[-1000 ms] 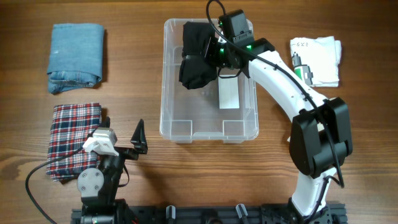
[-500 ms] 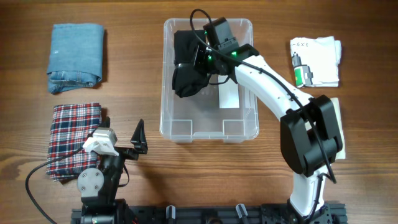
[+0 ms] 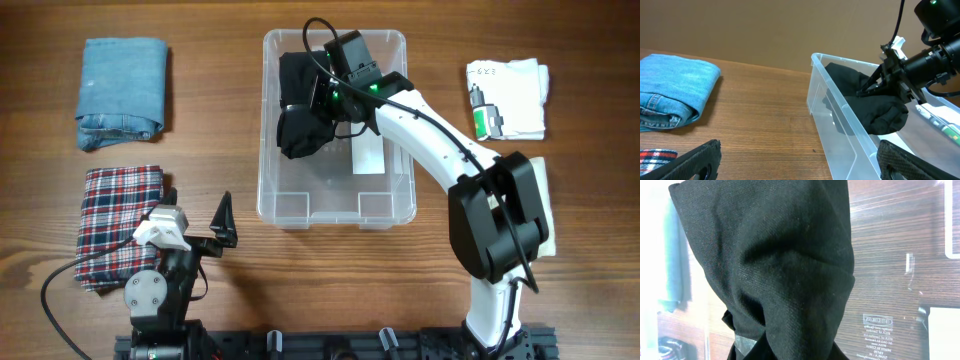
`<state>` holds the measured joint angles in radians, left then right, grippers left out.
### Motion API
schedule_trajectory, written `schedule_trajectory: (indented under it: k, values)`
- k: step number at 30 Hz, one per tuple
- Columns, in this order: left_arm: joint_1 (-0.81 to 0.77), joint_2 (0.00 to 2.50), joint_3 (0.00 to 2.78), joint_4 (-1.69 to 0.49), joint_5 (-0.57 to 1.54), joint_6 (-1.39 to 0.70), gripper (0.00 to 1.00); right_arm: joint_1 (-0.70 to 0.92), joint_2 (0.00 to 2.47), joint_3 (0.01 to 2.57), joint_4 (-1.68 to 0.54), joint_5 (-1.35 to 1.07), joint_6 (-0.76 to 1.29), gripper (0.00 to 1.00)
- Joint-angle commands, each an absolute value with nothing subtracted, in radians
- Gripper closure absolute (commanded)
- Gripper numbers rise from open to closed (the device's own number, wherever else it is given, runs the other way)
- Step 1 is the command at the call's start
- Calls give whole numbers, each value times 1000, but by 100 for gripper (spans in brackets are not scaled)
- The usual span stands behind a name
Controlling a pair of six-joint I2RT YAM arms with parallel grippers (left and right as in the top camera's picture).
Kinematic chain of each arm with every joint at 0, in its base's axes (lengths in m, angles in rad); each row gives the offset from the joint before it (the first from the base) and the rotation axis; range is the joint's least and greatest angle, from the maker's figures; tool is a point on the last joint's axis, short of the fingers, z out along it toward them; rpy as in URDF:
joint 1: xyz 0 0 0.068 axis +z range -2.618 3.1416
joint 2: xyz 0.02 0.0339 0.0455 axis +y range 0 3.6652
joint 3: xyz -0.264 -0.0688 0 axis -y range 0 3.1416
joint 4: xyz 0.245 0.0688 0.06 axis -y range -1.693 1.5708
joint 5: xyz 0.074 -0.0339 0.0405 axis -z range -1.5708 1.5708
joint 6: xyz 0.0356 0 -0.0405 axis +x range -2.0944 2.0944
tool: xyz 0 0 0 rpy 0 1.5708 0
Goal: Pack container
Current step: 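Lower the black garment into the container's left side and release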
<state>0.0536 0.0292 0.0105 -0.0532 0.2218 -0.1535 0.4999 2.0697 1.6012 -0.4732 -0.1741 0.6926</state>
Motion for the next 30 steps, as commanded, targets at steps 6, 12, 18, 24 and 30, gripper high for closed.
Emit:
schedule_trajectory:
  k: [6, 12, 18, 24, 30]
  values:
    - [60, 28, 6, -57, 212, -134, 0, 508, 2132, 1608, -466, -157, 709, 47]
    - [60, 28, 6, -57, 212, -134, 0, 507, 2125, 1608, -464, -157, 701, 27]
    - [60, 28, 6, -57, 212, -134, 0, 506, 2032, 1613, -467, -126, 625, 24]
    - [60, 28, 6, -57, 212, -134, 0, 506, 1909, 1618, -498, -62, 575, 23]
    - [60, 28, 6, -57, 212, -134, 0, 506, 1879, 1617, -586, 88, 526, 22]
